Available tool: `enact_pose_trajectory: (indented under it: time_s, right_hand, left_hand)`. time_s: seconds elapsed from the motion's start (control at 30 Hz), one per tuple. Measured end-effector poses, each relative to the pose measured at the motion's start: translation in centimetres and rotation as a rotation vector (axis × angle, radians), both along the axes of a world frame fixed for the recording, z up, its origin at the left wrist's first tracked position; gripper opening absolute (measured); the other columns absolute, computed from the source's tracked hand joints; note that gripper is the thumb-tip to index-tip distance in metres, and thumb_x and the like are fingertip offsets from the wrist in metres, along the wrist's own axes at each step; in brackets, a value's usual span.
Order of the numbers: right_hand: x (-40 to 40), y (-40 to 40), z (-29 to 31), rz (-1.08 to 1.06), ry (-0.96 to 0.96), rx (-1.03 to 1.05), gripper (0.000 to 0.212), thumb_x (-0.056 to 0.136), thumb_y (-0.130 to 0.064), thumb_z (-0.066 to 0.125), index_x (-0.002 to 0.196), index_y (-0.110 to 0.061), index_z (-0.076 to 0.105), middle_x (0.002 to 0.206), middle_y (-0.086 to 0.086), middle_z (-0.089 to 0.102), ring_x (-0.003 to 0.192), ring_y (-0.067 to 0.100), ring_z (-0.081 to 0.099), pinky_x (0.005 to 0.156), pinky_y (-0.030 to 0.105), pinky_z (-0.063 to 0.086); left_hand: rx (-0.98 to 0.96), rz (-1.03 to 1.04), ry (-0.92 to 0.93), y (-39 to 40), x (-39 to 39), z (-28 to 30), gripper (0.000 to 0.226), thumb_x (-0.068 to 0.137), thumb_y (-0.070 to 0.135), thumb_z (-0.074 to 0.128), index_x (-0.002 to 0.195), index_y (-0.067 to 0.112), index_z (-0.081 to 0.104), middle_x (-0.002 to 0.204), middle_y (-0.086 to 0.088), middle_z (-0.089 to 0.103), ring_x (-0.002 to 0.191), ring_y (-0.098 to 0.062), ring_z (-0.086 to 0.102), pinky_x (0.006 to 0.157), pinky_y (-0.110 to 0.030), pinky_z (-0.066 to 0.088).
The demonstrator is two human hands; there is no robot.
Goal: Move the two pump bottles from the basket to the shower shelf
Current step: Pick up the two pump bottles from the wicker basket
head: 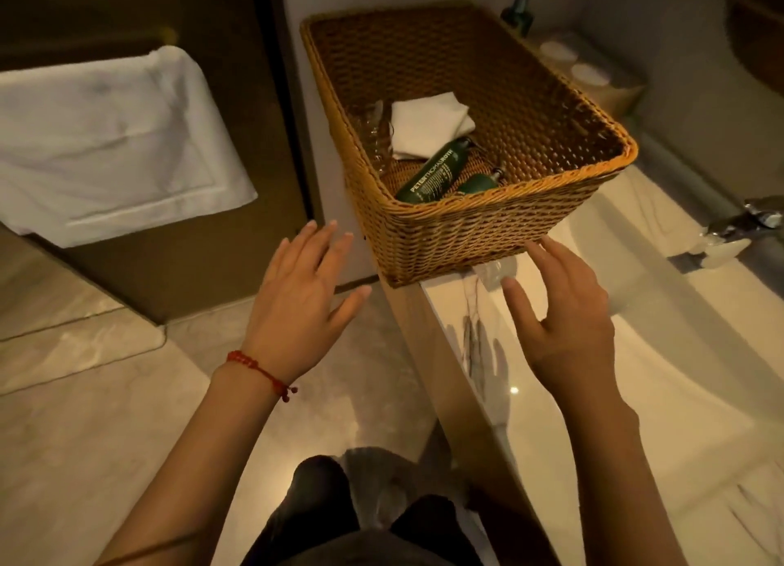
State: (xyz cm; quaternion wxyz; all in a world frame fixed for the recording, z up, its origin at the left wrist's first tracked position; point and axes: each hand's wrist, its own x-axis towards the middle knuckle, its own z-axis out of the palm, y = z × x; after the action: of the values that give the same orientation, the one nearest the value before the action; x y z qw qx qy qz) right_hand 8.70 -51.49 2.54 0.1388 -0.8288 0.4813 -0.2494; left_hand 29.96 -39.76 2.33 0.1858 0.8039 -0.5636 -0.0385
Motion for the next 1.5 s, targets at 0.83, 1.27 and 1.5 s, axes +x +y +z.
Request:
enact_pose_trajectory:
  time_s: [0.83,1.27,1.5]
  right_hand:
    - [11.7,-15.9,3.9,-0.176,0.123,0.145,0.048,0.088,-0.044,0.044,0.129,-0.02,0.044,0.139,0.004,0.046,0.126,0.02,0.041,0.104,0.044,0.035]
    - [11.7,-22.3,3.2,0.001,0.218,0.609,0.053,0.085,-0.046,0.05,0.126,-0.013,0.047,0.13,0.012,0.055,0.109,0.023,0.055,0.089,0.034,0.046]
    - [11.5,-26.3,1.5,-0.034,0.295,1.075,0.046,0.086,-0.04,0.052,0.117,-0.006,0.052,0.127,0.016,0.053,0.105,0.028,0.055,0.074,0.029,0.049]
  left_hand:
    - [0.156,-0.651,0.001,-27.4,13.0,3.4,0.062,0.082,0.048,0.046,0.134,0.016,0.033,0.144,-0.011,0.038,0.131,-0.025,0.033,0.109,-0.038,0.028]
    - [0.673,-0.504,0.308,-36.7,10.8,-1.3,0.065,0.074,0.047,0.062,0.115,-0.002,0.052,0.094,-0.012,0.059,0.087,-0.024,0.059,0.065,-0.023,0.045]
    - [0.797,-0.423,0.419,-38.7,10.6,-3.2,0.058,0.072,0.039,0.068,0.11,0.001,0.048,0.074,-0.006,0.058,0.066,-0.02,0.06,0.051,-0.029,0.051]
